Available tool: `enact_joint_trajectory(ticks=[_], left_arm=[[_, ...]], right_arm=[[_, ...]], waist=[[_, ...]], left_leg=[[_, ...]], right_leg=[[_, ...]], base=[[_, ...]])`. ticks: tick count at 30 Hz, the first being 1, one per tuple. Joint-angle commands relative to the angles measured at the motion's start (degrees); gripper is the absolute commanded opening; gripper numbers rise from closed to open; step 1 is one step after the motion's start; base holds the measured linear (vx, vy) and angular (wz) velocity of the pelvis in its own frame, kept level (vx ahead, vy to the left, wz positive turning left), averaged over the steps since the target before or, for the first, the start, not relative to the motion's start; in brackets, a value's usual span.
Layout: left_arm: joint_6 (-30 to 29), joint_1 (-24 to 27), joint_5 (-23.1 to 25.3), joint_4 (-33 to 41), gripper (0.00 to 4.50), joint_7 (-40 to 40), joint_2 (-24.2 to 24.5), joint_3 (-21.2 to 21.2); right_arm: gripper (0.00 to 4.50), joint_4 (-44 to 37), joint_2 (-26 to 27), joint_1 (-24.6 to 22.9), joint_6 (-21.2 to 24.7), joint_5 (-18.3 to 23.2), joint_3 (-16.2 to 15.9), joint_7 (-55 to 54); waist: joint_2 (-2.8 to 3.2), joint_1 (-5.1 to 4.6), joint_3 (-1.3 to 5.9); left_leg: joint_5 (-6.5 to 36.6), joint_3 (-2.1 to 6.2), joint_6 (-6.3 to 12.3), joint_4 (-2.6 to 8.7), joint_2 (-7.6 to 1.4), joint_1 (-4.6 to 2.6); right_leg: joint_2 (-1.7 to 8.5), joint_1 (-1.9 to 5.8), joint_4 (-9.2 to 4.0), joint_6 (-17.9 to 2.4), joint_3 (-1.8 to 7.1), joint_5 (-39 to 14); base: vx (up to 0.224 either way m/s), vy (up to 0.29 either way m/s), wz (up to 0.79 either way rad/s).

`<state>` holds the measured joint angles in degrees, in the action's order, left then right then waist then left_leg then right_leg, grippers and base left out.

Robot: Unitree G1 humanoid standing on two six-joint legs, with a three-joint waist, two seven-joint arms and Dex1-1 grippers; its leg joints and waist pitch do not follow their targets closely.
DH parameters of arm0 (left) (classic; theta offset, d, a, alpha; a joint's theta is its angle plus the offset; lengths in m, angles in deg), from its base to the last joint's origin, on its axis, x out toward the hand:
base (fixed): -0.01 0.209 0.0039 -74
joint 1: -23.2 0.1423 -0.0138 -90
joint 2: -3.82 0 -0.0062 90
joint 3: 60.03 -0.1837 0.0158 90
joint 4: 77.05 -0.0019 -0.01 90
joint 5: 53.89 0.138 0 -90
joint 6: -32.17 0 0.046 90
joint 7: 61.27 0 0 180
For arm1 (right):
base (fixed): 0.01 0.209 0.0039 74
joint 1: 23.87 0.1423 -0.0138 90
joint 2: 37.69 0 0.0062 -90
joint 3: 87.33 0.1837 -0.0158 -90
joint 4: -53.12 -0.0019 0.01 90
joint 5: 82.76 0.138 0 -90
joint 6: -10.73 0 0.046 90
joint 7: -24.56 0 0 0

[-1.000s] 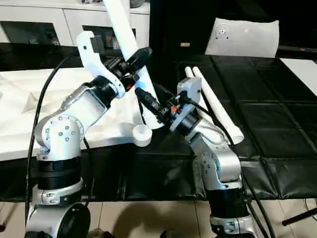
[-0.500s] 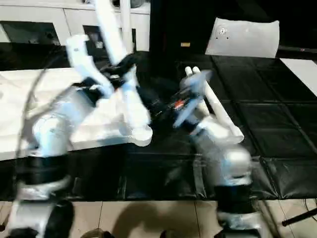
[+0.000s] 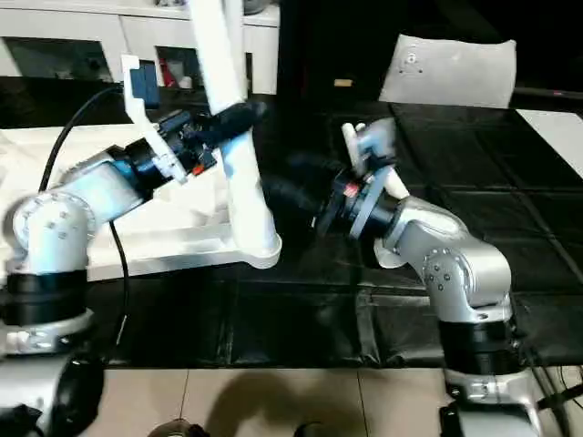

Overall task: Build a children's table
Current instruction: Pick table leg

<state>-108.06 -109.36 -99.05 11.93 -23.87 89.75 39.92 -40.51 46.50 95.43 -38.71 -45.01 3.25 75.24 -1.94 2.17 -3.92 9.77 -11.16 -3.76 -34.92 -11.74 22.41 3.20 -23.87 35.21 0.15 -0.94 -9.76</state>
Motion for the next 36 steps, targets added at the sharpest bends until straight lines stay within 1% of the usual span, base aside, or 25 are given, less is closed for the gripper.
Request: enact_joint_trajectory(ticks=[1,3,4,5,7,8,9,10,11,12,13,15,17,18,19,23,24,25,29,30,33,35,36], left_arm=[[-0.42,-2.07,-0.91,0.51,1.85,4.58,1.23,-2.06],[-0.33,-2.23,-0.93,0.52,1.85,5.69,1.64,-2.56],[-0.36,-2.62,-1.46,0.61,1.85,8.49,2.40,-3.71],[-0.46,-2.80,-1.74,0.56,1.85,9.82,2.75,-4.24],[-0.25,-3.25,-1.87,0.25,1.85,13.62,3.70,-5.71],[-0.25,-3.25,-1.87,0.25,1.85,13.62,3.70,-5.71],[-0.36,-3.26,-2.04,0.33,1.85,14.29,3.80,-5.98],[-0.36,-3.24,-2.07,0.49,1.85,15.08,3.96,-6.36],[-0.37,-3.22,-2.10,0.83,1.85,16.39,4.14,-7.14],[-0.37,-3.20,-2.11,0.89,1.85,16.56,4.15,-7.26],[-0.04,-3.27,-2.04,0.84,1.85,17.11,3.98,-7.70],[0.21,-3.32,-1.96,0.77,1.85,17.42,3.86,-7.94],[1.07,-3.51,-1.84,0.41,1.85,19.06,3.74,-8.51],[1.12,-3.50,-1.86,0.43,1.85,19.23,3.76,-8.57],[1.25,-3.48,-1.93,0.49,1.85,19.77,3.85,-8.74],[1.28,-3.40,-2.00,0.83,1.85,20.32,3.91,-8.99],[1.32,-3.38,-1.99,0.99,1.85,20.61,3.91,-9.14],[1.38,-3.39,-1.91,1.08,1.85,20.81,3.83,-9.29],[2.18,-3.42,-1.25,0.86,1.85,20.74,3.73,-9.51],[2.61,-3.40,-0.92,0.79,1.85,20.63,3.68,-9.58],[3.78,-3.20,0.05,0.93,1.85,19.69,3.44,-9.40],[3.11,-3.16,-0.36,0.83,1.85,18.00,2.80,-8.56],[2.96,-3.13,-0.50,0.87,1.85,17.92,2.77,-8.47]], right_arm=[[4.10,0.46,-1.16,1.34,1.13,1.02,-1.06,2.22],[4.10,0.56,-1.34,1.54,1.32,1.11,-1.24,2.61],[4.10,0.86,-1.66,2.12,1.76,1.49,-1.76,4.23],[4.10,1.03,-1.75,2.39,2.00,1.68,-1.96,5.00],[4.15,1.76,-1.69,3.12,2.57,2.16,-2.27,6.90],[4.15,1.76,-1.69,3.12,2.57,2.16,-2.27,6.90],[3.97,1.90,-1.69,3.23,2.70,2.31,-2.39,7.36],[3.85,2.02,-1.76,3.37,2.92,2.47,-2.57,7.98],[3.75,2.20,-2.03,3.64,3.54,2.91,-3.21,9.46],[3.75,2.21,-2.08,3.67,3.65,3.01,-3.32,9.71],[3.67,2.22,-2.32,3.73,4.05,3.39,-4.09,10.82],[3.34,2.20,-2.45,3.74,4.24,3.59,-4.57,11.44],[3.30,2.71,-2.26,3.83,4.75,3.67,-5.55,13.33],[3.08,2.79,-2.23,3.85,4.78,3.66,-5.60,13.45],[2.97,3.01,-2.19,3.90,4.81,3.67,-5.73,13.77],[2.64,3.19,-2.12,3.95,5.14,3.92,-5.93,14.31],[2.64,3.21,-2.12,3.96,5.29,4.03,-6.00,14.59],[2.46,3.25,-2.14,3.96,5.44,4.12,-6.14,14.96],[2.15,3.12,-2.02,3.70,5.41,3.97,-6.31,15.15],[2.05,3.04,-1.96,3.56,5.37,3.87,-6.33,15.17],[1.99,2.87,-1.87,3.18,5.11,3.60,-6.34,14.98],[1.94,2.77,-1.72,3.01,4.75,3.39,-6.24,14.55],[1.93,2.76,-1.69,2.98,4.70,3.38,-6.21,14.47]], waist=[[-0.60,0.26,4.52],[-0.61,0.23,4.52],[-0.65,0.29,4.54],[-0.53,0.30,4.55],[-0.60,0.25,4.55],[-0.56,0.28,4.55],[-0.61,0.26,4.52],[-0.56,0.31,4.56],[-0.64,0.29,4.57],[-0.63,0.32,4.60],[-0.75,0.37,4.52],[-0.76,0.46,4.57],[-0.88,0.54,4.55],[-0.83,0.58,4.54],[-0.91,0.61,4.57],[-0.94,0.71,4.56],[-0.81,0.76,4.56],[-0.90,0.77,4.57],[-0.88,0.87,4.59],[-0.80,0.96,4.61],[-0.82,1.04,4.63],[-0.71,1.12,4.65],[-0.76,1.13,4.64]], left_leg=[[7.92,0.32,0.98,3.41,-0.64,-1.19],[7.68,0.32,0.95,3.40,-0.66,-1.18],[7.66,0.34,1.00,3.39,-0.63,-1.19],[7.57,0.33,0.98,3.40,-0.66,-1.19],[7.76,0.31,0.97,3.39,-0.66,-1.21],[7.78,0.28,0.98,3.38,-0.69,-1.26],[7.71,0.28,0.87,3.39,-0.72,-1.23],[7.65,0.29,0.81,3.39,-0.74,-1.27],[7.47,0.29,0.89,3.40,-0.74,-1.26],[7.49,0.26,0.99,3.36,-0.70,-1.29],[7.40,0.25,1.00,3.39,-0.78,-1.25],[7.35,0.27,0.88,3.37,-0.81,-1.29],[7.54,0.27,0.82,3.37,-0.80,-1.23],[7.57,0.28,0.73,3.39,-0.83,-1.28],[7.60,0.29,0.63,3.38,-0.85,-1.29],[7.37,0.26,0.70,3.34,-0.81,-1.26],[7.41,0.29,0.66,3.35,-0.83,-1.31],[7.55,0.26,0.65,3.32,-0.80,-1.31],[7.33,0.27,0.54,3.32,-0.81,-1.29],[7.28,0.29,0.50,3.33,-0.81,-1.30],[7.18,0.28,0.49,3.33,-0.84,-1.34],[7.23,0.29,0.40,3.31,-0.81,-1.32],[7.23,0.28,0.31,3.31,-0.81,-1.33]], right_leg=[[2.84,2.82,-4.14,-8.79,1.35,-15.17],[2.83,2.84,-4.01,-9.08,1.35,-14.61],[2.92,2.92,-3.99,-9.27,1.33,-14.71],[2.89,2.93,-3.94,-9.33,1.36,-14.57],[2.93,2.92,-3.91,-9.59,1.36,-14.67],[2.93,2.87,-3.94,-9.69,1.38,-14.63],[2.91,2.91,-3.90,-9.94,1.37,-14.16],[2.93,2.95,-3.84,-10.04,1.37,-13.90],[2.89,2.98,-3.77,-10.17,1.36,-13.51],[2.87,3.01,-3.78,-10.28,1.36,-13.37],[2.97,2.99,-3.80,-10.33,1.40,-13.56],[3.00,3.03,-3.76,-10.45,1.39,-13.63],[3.04,3.06,-3.82,-10.28,1.39,-14.25],[3.06,2.99,-3.84,-10.20,1.39,-14.45],[3.08,3.03,-3.78,-10.21,1.40,-14.40],[3.04,3.03,-3.75,-10.13,1.42,-14.27],[3.05,2.99,-3.75,-10.13,1.41,-14.36],[3.01,3.00,-3.81,-10.05,1.39,-14.59],[3.00,3.00,-3.75,-10.04,1.42,-14.32],[3.02,3.02,-3.73,-10.00,1.41,-14.35],[2.99,3.00,-3.70,-10.11,1.40,-13.85],[3.02,3.06,-3.65,-10.17,1.40,-13.81],[3.02,3.02,-3.71,-10.23,1.39,-13.76]], base=[[0.000,0.000,0.00],[0.000,0.000,0.00],[0.000,0.000,0.00],[0.000,0.000,0.00],[0.000,0.000,0.00],[0.000,0.000,0.00],[0.000,0.000,0.00],[0.000,0.000,0.00],[0.000,0.000,0.00],[0.000,0.000,0.00],[0.000,0.000,0.00],[0.000,0.000,0.00],[0.000,0.000,0.00],[0.000,0.000,0.00],[0.000,0.000,0.00],[0.000,0.000,0.00],[0.000,0.000,0.00],[0.000,0.000,0.00],[0.000,0.000,0.00],[0.000,0.000,0.00],[0.000,0.000,0.00],[0.000,0.000,0.00],[0.000,0.000,0.00]])
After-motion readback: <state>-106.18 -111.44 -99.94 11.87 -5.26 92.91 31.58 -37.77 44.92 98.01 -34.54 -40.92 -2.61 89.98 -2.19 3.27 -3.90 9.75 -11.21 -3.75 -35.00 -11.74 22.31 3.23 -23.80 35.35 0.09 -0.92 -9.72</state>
